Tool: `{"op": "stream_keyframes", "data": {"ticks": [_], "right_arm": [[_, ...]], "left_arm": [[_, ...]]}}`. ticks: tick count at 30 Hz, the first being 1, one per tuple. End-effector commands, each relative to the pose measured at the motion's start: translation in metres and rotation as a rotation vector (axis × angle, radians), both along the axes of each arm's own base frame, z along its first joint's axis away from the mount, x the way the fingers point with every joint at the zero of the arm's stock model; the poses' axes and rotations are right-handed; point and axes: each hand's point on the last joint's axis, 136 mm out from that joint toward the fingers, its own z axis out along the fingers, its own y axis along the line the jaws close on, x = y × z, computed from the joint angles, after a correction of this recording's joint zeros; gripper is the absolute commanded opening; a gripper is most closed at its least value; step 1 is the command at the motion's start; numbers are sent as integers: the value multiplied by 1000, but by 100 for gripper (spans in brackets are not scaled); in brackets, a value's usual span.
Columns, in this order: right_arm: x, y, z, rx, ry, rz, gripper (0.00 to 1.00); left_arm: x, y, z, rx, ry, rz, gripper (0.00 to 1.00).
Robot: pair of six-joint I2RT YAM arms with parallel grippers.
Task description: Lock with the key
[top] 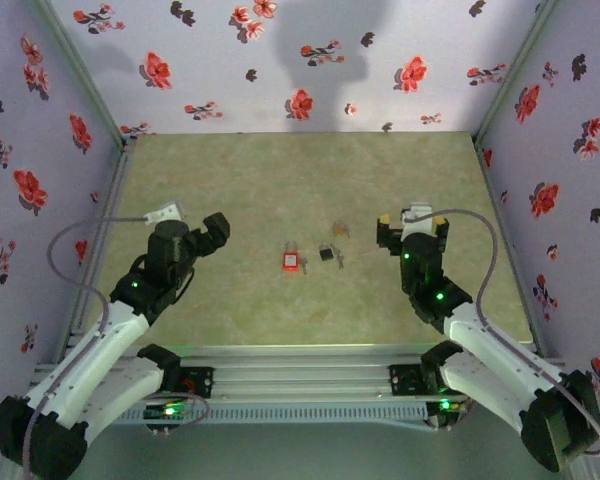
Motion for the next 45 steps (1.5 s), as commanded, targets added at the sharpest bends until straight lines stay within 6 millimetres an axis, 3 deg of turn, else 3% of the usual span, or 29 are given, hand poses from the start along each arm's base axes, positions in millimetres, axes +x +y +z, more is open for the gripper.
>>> {"op": "stream_keyframes", "data": {"ticks": [1,9,16,28,33,39,45], "right_arm": [[9,-24,3,17,-92,-106,99],[39,-69,-56,28,-14,-255,99],[58,-68,-96,-58,44,-236,99],[72,-68,-110,40,113,-128,99],[90,-67,-125,197,176,23,99],[84,-72,-131,199,154,-1,99],[83,-73,-131,201,163,-6,99]], "left_arm": [[10,11,33,140,-104,24,100],[26,46,11,310,-7,106,100],[43,83,-23,388,22,183,100],[52,115,-50,440,57,212,100],[57,126,-62,479,94,188,100],[64,136,-86,483,98,160,100],[67,135,-94,524,22,119,100]]}}
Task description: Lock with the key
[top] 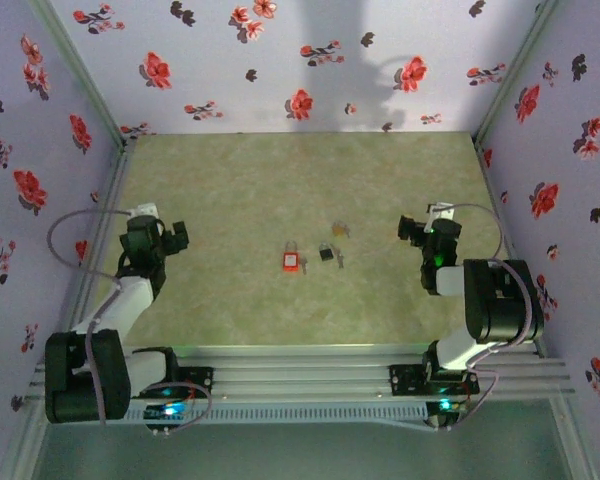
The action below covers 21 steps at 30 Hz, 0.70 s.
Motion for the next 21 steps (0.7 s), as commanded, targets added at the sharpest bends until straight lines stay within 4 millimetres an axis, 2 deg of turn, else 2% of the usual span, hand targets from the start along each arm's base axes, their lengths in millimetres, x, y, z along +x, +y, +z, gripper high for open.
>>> {"op": "stream_keyframes", "data": {"ticks": [1,7,14,21], "right_arm": [[0,4,2,25,-22,12,99],[0,4,3,24,-27,13,99],[0,4,3,26,-20,12,99],[0,4,3,26,-20,11,99]], "left_arm": [[13,-2,10,39,-94,-63,100],[21,0,-10,26,-80,-73,100],[32,-1,-2,16,-180,-75,100],[40,-6,-9,-15,-203,-101,100]]}}
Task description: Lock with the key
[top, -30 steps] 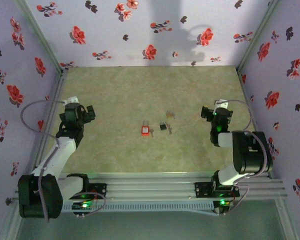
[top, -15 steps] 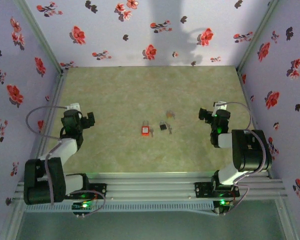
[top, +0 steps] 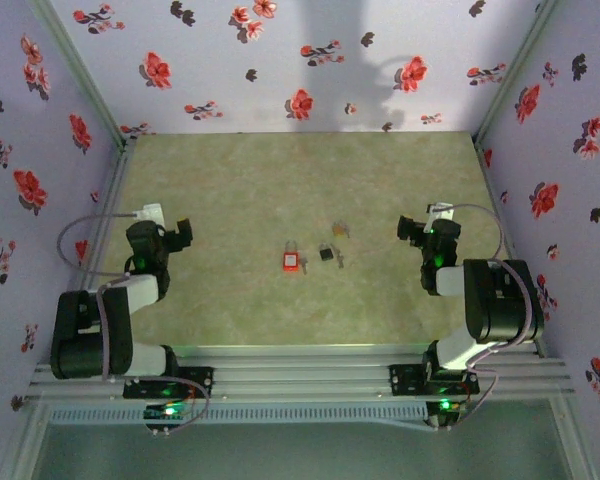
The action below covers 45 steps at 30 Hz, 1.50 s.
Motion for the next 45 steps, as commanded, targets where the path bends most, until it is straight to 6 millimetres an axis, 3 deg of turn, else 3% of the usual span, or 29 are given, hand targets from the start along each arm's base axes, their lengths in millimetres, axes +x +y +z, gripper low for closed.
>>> {"op": "stream_keyframes", "data": {"ticks": [1,11,45], "right_arm": [[0,2,3,18,-15,3,99],[1,2,3,19,-15,3,99],[1,0,2,21,-10,-10,99]], "left_arm": [[8,-3,5,-15,-61,-31,100],[17,-23,-13,28,-35,-134,100],[17,-23,-12,29,-39,-132,100]]}}
